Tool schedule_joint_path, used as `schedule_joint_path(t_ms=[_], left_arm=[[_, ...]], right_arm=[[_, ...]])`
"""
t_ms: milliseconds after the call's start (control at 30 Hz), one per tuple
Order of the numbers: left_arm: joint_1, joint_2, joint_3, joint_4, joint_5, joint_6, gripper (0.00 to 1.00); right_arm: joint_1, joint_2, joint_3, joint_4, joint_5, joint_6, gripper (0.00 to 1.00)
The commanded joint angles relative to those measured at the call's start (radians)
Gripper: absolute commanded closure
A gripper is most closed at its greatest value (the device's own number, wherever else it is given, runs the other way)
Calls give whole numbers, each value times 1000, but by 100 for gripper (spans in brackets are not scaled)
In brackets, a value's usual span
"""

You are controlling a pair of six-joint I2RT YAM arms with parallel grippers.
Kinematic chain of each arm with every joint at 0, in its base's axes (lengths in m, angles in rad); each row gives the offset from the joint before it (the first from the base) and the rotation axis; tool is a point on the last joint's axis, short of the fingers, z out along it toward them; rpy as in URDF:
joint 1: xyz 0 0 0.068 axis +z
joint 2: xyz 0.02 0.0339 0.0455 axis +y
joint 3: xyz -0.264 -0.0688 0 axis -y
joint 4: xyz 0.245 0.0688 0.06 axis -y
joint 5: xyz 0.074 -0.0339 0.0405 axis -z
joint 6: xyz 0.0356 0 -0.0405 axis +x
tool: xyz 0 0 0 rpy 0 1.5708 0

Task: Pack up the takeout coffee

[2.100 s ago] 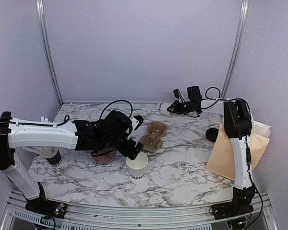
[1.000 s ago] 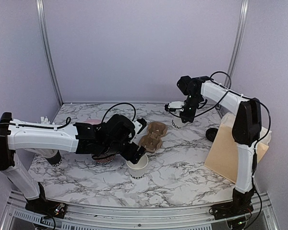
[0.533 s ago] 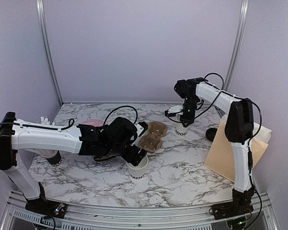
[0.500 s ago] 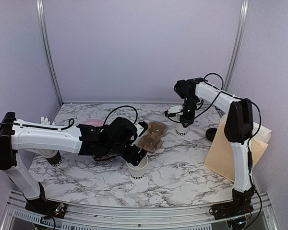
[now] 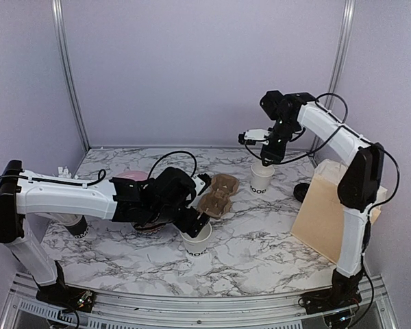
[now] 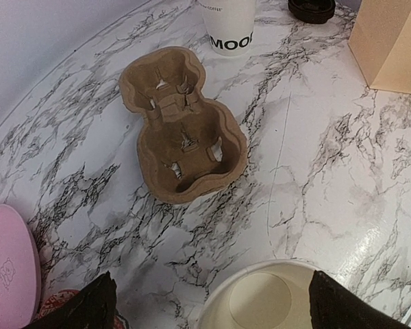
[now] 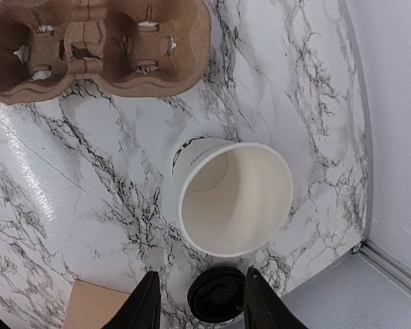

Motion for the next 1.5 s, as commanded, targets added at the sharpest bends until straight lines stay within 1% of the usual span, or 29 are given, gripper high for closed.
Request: schedule_joint_path(t_ms=[0, 67, 167, 267, 333, 433, 533, 633, 700, 867, 1033, 1167, 1200, 1300, 1333, 1400, 1467], left_arm=[[-9, -12, 35, -27, 12, 19, 1], [-13, -10, 38, -28, 18, 21, 1], [-23, -4, 40, -26, 21, 21, 1], [-35, 1, 35, -23, 19, 20, 1], [-42, 4, 27, -15, 16, 17, 1], [-52, 8, 9, 9, 12, 12, 1], [-58, 13, -2, 29, 18, 13, 1], [-62, 19, -6, 36, 22, 15, 1], [-63, 19, -7, 39, 24, 18, 1], [-65, 18, -14, 40, 24, 21, 1], [-66, 13, -22, 40, 22, 9, 1], [-72, 11, -25, 40, 19, 3, 1], [-73, 10, -27, 40, 19, 2, 1], [-76, 6, -31, 38, 15, 2, 1], [-76, 6, -33, 39, 14, 1, 1], [-77, 6, -33, 38, 15, 0, 1], [-77, 11, -32, 38, 14, 2, 1]], right_arm=[[8, -242, -51, 18, -93, 38, 58], [-1, -323, -83, 30, -96, 47, 55], [-33, -425, -115, 59, -55, 64, 50], [-116, -500, -101, 61, 6, 71, 42], [-176, -536, -99, 28, 30, 55, 37], [-246, -584, -131, -36, 55, 43, 36], [-298, -648, -227, -41, 93, 60, 37], [-309, -708, -356, -41, 147, 73, 37], [-317, -729, -412, -41, 157, 78, 39], [-319, -719, -443, -41, 143, 93, 42], [-323, -687, -473, -42, 137, 103, 47], [-338, -655, -487, -42, 108, 107, 54], [-339, -649, -486, -42, 102, 107, 57], [-338, -633, -465, -42, 75, 108, 76], [-339, -629, -453, -42, 66, 110, 80], [-339, -620, -421, -42, 49, 111, 87], [-339, -612, -385, -42, 39, 114, 90]])
